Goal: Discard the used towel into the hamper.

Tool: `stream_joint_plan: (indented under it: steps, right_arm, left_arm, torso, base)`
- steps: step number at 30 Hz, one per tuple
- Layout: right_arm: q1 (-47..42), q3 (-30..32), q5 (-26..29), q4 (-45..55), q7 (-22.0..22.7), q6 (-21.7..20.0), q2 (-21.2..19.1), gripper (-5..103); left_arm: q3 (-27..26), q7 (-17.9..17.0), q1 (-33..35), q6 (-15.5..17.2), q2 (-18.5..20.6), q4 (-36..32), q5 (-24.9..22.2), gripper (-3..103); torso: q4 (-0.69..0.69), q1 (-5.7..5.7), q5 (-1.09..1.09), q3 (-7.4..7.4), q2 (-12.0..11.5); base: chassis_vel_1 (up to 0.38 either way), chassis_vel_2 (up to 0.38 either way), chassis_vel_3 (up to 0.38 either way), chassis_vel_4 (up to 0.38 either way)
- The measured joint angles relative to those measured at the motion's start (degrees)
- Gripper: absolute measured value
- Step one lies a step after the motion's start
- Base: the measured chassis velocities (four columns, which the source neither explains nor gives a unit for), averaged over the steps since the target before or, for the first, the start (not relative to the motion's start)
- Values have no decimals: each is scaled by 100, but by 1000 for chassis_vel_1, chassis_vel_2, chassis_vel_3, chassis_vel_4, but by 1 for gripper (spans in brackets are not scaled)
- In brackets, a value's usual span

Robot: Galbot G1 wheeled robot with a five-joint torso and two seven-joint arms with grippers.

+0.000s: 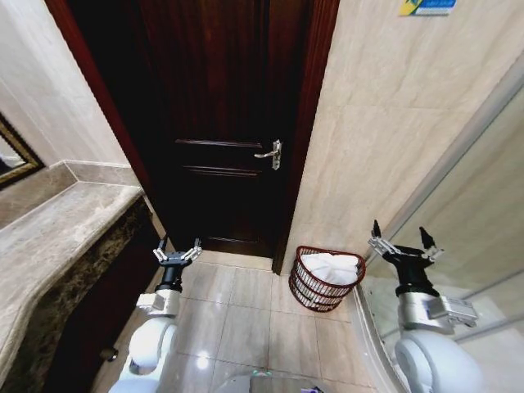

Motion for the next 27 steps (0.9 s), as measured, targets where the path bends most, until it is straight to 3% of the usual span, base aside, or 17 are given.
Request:
stream_joint_plan:
  steps: [27]
  right_arm:
    - [-130,198,177,118,3,-9,-176,100]
  left_arm:
    - [-14,-67,69,39,-117,-209,100,100]
  torso:
    - [0,319,0,379,701]
  base:
    - [0,0,0,0]
